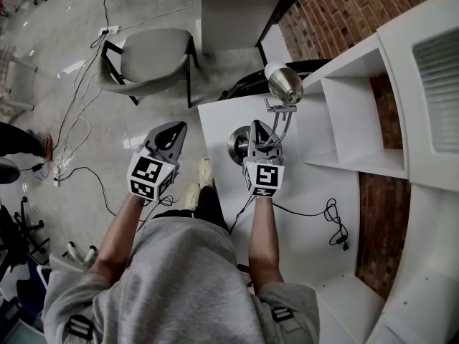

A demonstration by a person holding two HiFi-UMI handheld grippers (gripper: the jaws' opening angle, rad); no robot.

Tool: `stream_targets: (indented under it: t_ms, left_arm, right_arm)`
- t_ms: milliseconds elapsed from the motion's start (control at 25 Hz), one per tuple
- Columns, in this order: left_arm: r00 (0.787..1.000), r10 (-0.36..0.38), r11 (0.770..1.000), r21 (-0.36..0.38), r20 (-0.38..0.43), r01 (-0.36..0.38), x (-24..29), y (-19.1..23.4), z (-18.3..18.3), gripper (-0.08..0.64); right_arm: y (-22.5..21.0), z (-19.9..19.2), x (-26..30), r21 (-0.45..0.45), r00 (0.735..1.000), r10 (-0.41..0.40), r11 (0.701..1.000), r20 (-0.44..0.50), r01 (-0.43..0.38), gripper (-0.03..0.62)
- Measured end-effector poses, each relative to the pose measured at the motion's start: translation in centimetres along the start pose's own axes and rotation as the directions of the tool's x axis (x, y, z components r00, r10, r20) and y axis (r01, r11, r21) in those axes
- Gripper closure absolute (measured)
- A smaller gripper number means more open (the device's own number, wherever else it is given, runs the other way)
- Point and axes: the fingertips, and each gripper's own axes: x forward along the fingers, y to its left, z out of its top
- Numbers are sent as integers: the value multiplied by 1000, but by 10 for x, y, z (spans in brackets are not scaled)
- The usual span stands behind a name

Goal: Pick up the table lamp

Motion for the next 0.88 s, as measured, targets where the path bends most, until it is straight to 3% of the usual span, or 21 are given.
stream_targets:
  t_ms: [320, 880]
  left_arm:
    - [1000, 15, 1000, -3, 2, -15, -2, 5, 0, 557]
    - [1000, 9, 1000, 9, 2, -9, -5, 4, 1, 557]
  right_arm:
    - [2, 8, -2, -51, 1000, 7, 999, 15, -7, 572]
    - [1, 9, -4, -29, 999, 9, 1000, 33, -8, 572]
